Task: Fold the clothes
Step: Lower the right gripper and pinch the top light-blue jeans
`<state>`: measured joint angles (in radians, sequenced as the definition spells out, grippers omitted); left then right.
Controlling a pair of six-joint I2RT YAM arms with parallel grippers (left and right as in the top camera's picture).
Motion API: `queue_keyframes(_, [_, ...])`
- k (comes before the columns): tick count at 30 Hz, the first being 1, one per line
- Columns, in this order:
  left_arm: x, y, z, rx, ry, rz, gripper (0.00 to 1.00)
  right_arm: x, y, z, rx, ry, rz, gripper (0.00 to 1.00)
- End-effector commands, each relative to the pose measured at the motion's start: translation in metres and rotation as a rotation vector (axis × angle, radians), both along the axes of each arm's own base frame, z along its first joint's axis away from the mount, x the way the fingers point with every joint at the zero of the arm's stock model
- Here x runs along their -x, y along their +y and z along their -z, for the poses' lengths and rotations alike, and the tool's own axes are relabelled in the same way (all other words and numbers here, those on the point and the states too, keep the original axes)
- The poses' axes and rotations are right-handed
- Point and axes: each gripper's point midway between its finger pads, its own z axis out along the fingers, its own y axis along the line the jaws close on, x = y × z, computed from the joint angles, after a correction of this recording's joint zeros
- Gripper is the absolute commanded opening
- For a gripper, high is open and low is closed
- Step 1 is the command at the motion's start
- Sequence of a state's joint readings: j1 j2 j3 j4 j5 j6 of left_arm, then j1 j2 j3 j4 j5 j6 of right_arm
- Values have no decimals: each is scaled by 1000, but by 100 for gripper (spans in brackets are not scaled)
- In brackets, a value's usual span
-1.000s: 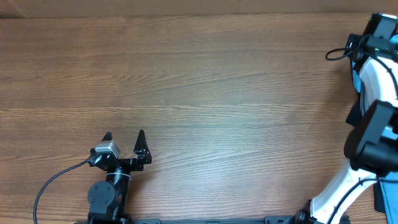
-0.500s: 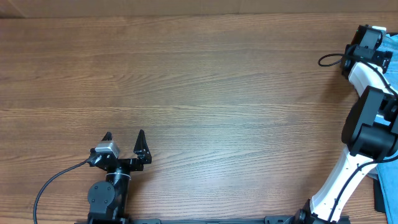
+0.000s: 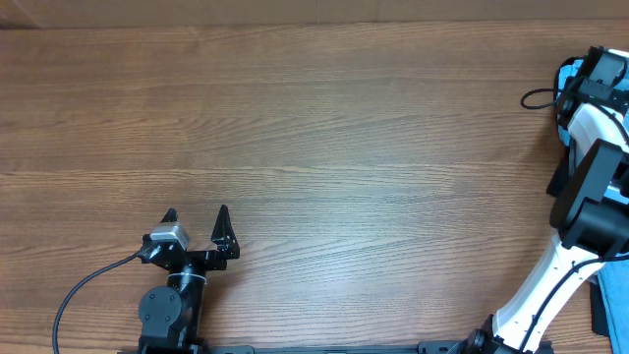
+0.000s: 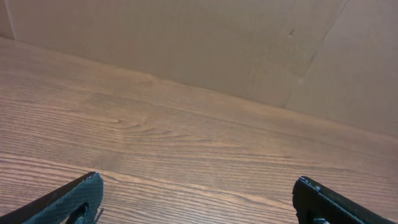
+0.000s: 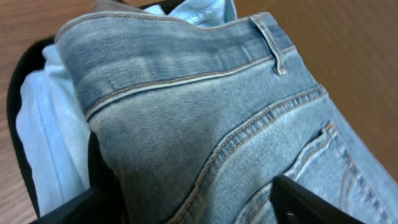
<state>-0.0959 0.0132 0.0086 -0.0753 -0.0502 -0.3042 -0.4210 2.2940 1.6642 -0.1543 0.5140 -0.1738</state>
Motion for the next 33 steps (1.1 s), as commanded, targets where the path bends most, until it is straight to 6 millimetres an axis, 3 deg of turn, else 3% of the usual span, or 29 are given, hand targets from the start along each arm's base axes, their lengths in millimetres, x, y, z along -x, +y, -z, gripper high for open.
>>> queue_keyframes(1, [0,4,-1,-20,-10,-16,100,-9,-2,-6,-20,-58,4,76])
queue_keyframes(4, [0,3,-1,-20,-10,-16,100,-10,-2,-5,-35,-69,0,77])
queue_keyframes(11, [0,4,-1,-20,-10,-16,100,-8,-2,-4,-48,-82,18,48])
queue_keyframes(16, [0,3,-1,-20,-10,-16,100,-5,-6,-6,-37,-93,55,46])
queue_keyframes(21, [0,3,-1,-20,-10,-16,100,-3,-8,-7,-29,-94,68,33])
queue_keyframes(24, [0,3,-1,-20,-10,-16,100,-3,-7,-7,-31,-90,68,18])
queue_keyframes(27, [0,3,-1,-20,-10,-16,100,-1,-10,-10,-24,-102,93,12])
queue_keyframes(32, [0,3,-1,-20,-10,-16,100,2,-13,-20,-16,-132,128,13])
queue_keyframes(33, [0,3,-1,-20,-10,-16,100,1,-13,-22,-14,-137,127,21])
